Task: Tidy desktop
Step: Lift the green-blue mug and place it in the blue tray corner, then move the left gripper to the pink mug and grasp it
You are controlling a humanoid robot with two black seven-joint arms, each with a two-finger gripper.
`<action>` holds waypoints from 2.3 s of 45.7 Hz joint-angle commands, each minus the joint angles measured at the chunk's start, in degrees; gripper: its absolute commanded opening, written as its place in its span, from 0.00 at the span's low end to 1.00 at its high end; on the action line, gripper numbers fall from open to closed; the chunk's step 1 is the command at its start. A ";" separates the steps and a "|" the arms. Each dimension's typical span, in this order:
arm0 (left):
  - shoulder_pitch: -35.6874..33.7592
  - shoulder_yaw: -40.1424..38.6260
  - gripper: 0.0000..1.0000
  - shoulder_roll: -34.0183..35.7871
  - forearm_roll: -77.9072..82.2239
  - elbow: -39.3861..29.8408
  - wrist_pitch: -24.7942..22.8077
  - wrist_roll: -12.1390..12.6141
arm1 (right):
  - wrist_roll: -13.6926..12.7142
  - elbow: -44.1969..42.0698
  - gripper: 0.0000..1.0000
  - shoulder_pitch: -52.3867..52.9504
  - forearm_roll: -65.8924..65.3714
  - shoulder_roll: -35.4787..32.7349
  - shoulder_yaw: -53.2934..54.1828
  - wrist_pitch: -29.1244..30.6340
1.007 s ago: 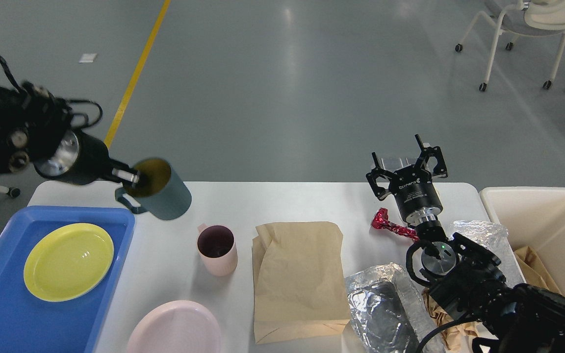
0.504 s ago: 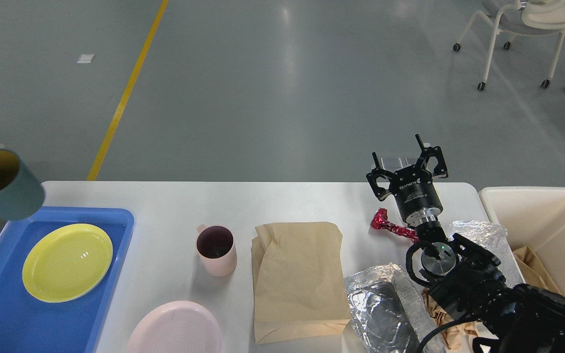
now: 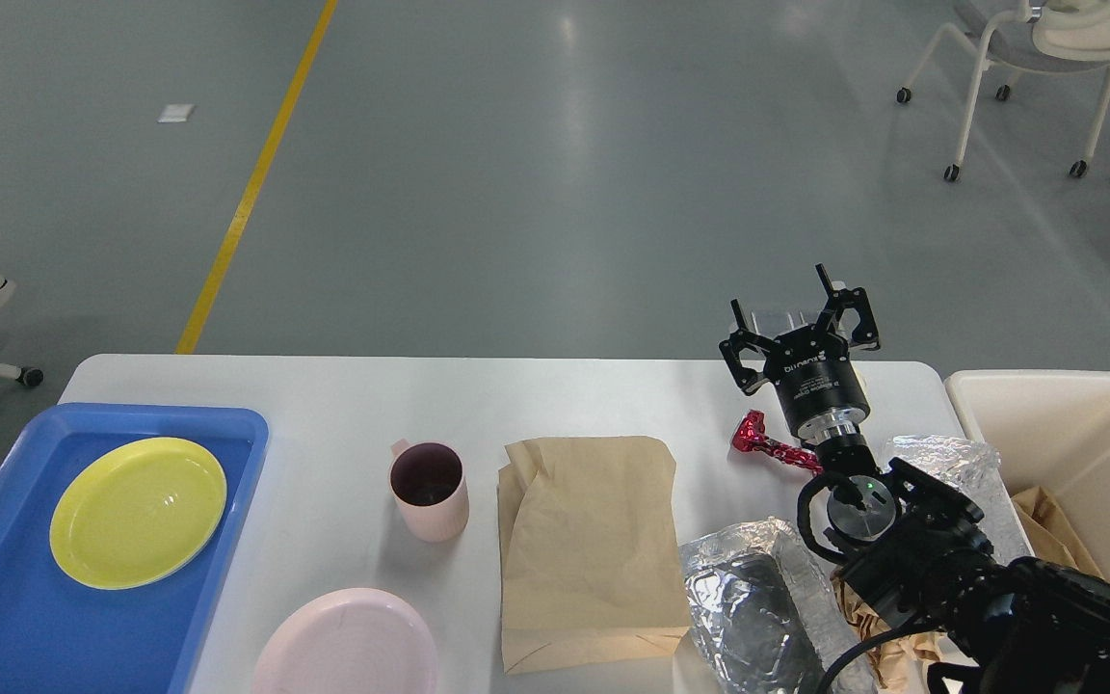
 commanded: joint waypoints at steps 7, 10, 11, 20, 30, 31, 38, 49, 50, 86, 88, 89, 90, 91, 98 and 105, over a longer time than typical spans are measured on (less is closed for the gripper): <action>11.43 -5.90 0.04 -2.64 -1.19 0.26 4.04 1.97 | 0.00 0.08 1.00 -0.01 0.00 0.00 0.00 0.00; 13.28 -7.40 0.04 -3.16 -1.63 0.70 4.30 2.06 | 0.00 0.00 1.00 -0.01 0.00 0.00 0.00 0.00; 13.81 -7.92 0.05 -3.25 -1.80 0.96 4.30 2.06 | 0.00 0.00 1.00 -0.01 0.00 0.00 0.00 0.00; 17.42 -10.04 0.16 -3.87 -1.89 2.37 4.57 1.97 | 0.00 0.00 1.00 -0.01 0.00 0.00 0.00 0.00; 16.98 -10.13 0.38 -3.17 -1.89 2.28 4.48 1.01 | 0.00 0.00 1.00 -0.01 0.00 0.00 0.00 0.00; 16.80 -10.13 0.40 -2.99 -2.06 2.28 4.48 0.83 | 0.00 0.00 1.00 -0.01 0.00 0.00 0.00 0.00; 14.61 -12.06 0.58 -0.45 -2.42 1.41 4.13 -0.93 | 0.00 0.08 1.00 -0.01 0.00 0.00 0.00 0.00; 3.98 -12.06 0.76 5.09 -2.24 0.96 2.73 -4.88 | 0.00 0.08 1.00 -0.01 0.00 0.00 0.00 0.00; 2.49 -12.23 0.77 5.44 -2.24 0.96 2.20 -5.32 | 0.00 0.08 1.00 -0.01 0.00 0.00 0.00 0.00; -42.46 10.18 0.77 -47.72 -64.03 -12.90 -13.20 -5.77 | 0.00 0.00 1.00 -0.01 0.00 0.00 -0.09 0.00; -39.81 10.09 0.77 -48.34 -63.59 -15.02 -11.96 -5.41 | 0.00 0.00 1.00 -0.01 0.00 0.00 -0.09 0.00; -38.67 10.09 0.77 -48.78 -63.50 -15.81 -11.00 -5.15 | 0.00 0.00 1.00 -0.01 0.00 0.00 -0.09 0.00; -37.53 10.09 0.77 -49.30 -63.41 -16.52 -9.77 -4.71 | 0.00 0.00 1.00 -0.01 0.00 0.00 -0.09 0.00; -36.30 10.18 0.77 -49.92 -63.41 -16.96 -8.28 -4.10 | 0.00 0.00 1.00 -0.01 0.00 0.00 -0.09 0.00; -28.56 9.56 0.76 -51.77 -63.41 -17.84 -2.11 0.65 | 0.00 0.00 1.00 -0.01 0.00 0.00 -0.09 0.00; -22.76 5.96 0.76 -52.03 -63.77 -17.67 -0.71 5.57 | 0.00 0.00 1.00 -0.01 0.00 0.00 -0.09 0.00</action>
